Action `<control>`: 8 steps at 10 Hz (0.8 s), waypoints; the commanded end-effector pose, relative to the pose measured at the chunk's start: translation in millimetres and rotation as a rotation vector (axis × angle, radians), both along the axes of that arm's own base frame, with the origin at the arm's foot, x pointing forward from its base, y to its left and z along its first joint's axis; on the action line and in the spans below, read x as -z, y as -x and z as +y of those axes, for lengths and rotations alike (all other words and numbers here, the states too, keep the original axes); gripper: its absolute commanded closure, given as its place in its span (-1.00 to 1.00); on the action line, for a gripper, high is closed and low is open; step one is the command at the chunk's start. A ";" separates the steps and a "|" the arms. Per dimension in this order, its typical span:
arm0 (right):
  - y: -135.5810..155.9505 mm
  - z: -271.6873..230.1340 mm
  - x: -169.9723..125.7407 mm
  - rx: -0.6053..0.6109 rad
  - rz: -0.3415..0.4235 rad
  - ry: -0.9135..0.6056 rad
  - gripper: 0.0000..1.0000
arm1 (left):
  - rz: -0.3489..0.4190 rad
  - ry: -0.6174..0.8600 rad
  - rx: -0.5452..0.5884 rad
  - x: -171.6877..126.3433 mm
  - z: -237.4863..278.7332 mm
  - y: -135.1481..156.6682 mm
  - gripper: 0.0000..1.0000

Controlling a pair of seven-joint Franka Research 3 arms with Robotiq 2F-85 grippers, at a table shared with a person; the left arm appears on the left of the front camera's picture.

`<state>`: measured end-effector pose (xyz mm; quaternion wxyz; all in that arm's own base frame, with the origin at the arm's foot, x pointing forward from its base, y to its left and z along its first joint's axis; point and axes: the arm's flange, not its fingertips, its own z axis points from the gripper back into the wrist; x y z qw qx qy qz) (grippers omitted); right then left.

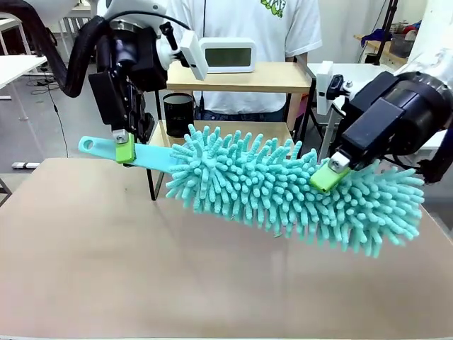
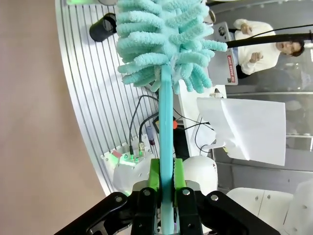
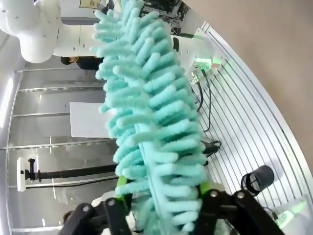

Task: Clean the shelf.
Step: Hand the Duster back to the human.

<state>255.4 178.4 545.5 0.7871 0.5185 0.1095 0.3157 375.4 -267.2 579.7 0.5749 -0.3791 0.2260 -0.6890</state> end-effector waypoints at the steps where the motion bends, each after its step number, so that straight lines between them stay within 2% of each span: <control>1: -6.1 0.1 -2.9 -0.015 -0.023 -0.013 1.00 | 0.024 0.022 0.048 -23.6 16.0 -5.2 0.75; 2: -6.0 -0.6 -2.6 -0.014 -0.020 -0.013 0.74 | 0.022 0.021 0.051 -23.8 15.8 -4.6 0.75; 3: -5.1 -1.9 -2.3 -0.027 -0.003 -0.016 0.94 | 0.021 0.017 0.050 -23.8 16.1 -4.6 0.75; 4: -5.7 -3.5 -1.6 -0.015 0.002 -0.007 1.00 | 0.020 0.024 0.047 -24.6 17.5 -4.2 0.75; 8: -6.5 -3.6 0.5 -0.037 0.027 -0.002 1.00 | 0.018 0.038 0.030 -26.6 21.0 -5.9 0.75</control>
